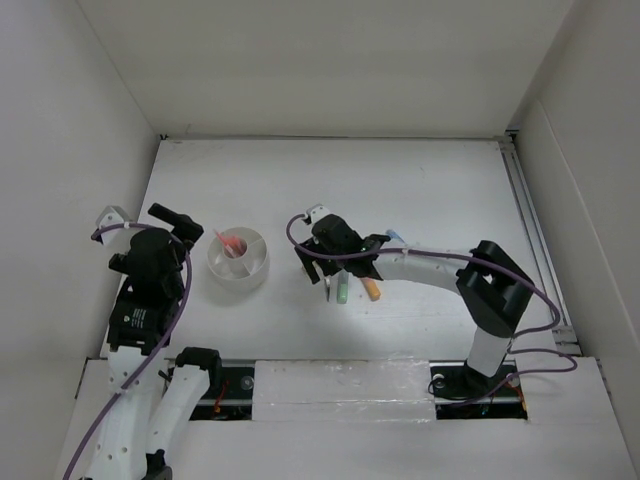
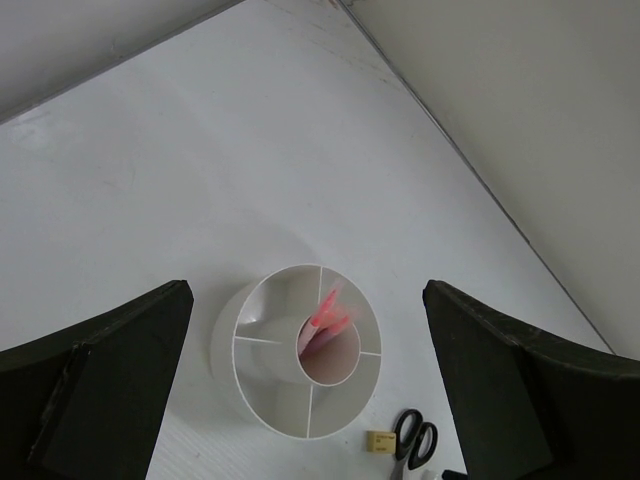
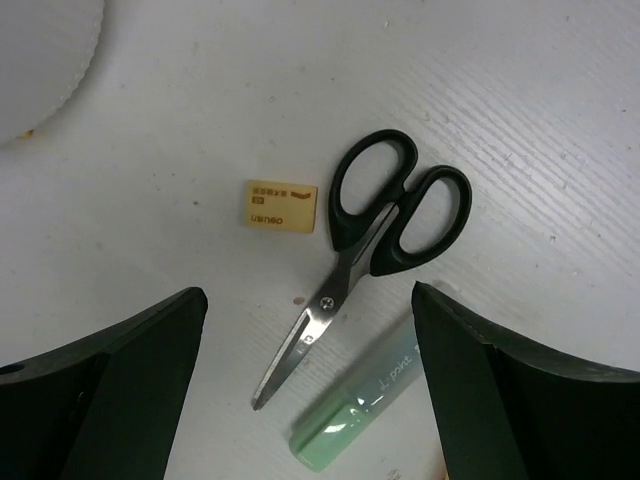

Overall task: Sort the stationery into containers
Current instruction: Pick up the stationery from the center of the board.

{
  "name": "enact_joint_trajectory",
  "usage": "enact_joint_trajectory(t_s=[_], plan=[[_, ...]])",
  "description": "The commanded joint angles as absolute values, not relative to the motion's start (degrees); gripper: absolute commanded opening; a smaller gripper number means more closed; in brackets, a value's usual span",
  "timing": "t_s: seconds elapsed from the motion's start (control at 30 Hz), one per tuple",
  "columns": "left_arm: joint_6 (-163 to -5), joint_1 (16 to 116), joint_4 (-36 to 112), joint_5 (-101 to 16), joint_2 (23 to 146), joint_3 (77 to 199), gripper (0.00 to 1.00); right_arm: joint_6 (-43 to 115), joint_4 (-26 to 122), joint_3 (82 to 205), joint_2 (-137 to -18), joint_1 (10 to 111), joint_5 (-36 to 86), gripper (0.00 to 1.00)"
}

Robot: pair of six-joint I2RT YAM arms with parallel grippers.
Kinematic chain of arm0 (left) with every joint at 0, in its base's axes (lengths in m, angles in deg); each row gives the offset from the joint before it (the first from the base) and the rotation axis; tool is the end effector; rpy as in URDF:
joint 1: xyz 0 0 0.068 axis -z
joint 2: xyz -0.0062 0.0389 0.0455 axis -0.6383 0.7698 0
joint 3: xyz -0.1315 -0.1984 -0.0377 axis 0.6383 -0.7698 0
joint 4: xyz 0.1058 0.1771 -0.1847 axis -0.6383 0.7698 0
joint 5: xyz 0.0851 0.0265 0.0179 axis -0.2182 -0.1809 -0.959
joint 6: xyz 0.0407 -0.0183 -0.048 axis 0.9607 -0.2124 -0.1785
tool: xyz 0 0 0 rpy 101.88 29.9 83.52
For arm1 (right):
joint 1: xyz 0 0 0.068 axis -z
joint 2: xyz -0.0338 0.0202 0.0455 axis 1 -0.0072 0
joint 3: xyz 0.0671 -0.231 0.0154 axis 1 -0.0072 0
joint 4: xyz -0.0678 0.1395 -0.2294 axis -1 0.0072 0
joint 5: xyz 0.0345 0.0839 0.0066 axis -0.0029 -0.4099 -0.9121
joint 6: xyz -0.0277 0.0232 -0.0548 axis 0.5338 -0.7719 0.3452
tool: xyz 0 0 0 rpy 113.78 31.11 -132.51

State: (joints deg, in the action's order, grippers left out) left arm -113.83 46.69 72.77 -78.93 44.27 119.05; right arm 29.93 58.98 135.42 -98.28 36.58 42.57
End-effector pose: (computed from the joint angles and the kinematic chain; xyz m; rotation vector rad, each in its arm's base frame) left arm 0.1772 0.0025 0.3550 -0.8453 1.5845 -0.1591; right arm 0.2503 0.3177 0.1505 -0.7367 2.2706 0.3510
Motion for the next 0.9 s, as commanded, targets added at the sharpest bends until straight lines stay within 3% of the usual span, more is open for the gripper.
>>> enact_joint_trajectory(t_s=[0.0,0.3,0.87], plan=[[-112.57,46.52,70.67,-78.21,44.99,120.0,1.0,30.13,57.27,138.29,-98.3,36.5,45.38,0.89],[-114.75,46.52,72.6,-81.36,45.51,120.0,1.0,30.13,56.14,141.72,-104.8,35.89,43.11,0.77],[-115.03,46.52,73.4,-82.6,44.99,120.79,1.0,29.61,56.13,146.82,-109.46,34.31,41.52,0.67]])
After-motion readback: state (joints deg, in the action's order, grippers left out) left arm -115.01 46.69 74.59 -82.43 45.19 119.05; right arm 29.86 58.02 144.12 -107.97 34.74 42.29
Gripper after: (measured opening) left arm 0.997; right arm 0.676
